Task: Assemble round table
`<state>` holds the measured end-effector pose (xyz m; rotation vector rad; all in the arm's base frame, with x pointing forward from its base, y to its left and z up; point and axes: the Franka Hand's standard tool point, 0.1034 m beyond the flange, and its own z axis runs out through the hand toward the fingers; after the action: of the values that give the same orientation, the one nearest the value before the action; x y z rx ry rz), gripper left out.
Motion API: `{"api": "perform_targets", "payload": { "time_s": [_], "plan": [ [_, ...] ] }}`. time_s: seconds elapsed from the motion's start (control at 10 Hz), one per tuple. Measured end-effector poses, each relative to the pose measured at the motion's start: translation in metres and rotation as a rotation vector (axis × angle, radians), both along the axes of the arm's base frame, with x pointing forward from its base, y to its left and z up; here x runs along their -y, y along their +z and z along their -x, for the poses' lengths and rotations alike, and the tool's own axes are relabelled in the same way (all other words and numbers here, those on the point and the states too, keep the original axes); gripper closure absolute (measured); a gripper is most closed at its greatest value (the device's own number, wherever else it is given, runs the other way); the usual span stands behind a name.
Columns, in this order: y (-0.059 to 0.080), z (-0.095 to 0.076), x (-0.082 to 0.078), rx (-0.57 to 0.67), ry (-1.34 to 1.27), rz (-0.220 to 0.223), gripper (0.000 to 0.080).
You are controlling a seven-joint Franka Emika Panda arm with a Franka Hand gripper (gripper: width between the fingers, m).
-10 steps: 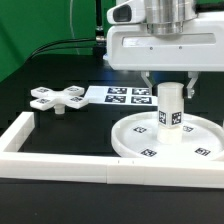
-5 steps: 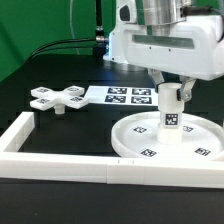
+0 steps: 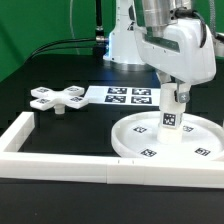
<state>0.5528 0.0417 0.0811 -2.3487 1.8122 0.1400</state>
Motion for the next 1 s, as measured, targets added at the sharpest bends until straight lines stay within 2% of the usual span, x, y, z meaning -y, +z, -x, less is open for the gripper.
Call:
{"api": "perform_targets", "payload": {
  "time_s": [0.1,0.2,0.3,0.5,1.0],
  "plan": [
    [-0.0001,0.0001,-0.0007,-0.002,-0.012,-0.002,0.0368],
    [-0.0001,0.0002,-0.0009,0.003,0.016,-0.002,0.0216],
    [0.0003,0.0006,-0.0012,0.012,0.104,0.0,0.0216],
    [0.0,0.0009,-0.0016,0.026,0.181,0.002,0.0154],
    [-0.003,0.0006,0.0026,0.113,0.641,0.016,0.0151]
  ]
}}
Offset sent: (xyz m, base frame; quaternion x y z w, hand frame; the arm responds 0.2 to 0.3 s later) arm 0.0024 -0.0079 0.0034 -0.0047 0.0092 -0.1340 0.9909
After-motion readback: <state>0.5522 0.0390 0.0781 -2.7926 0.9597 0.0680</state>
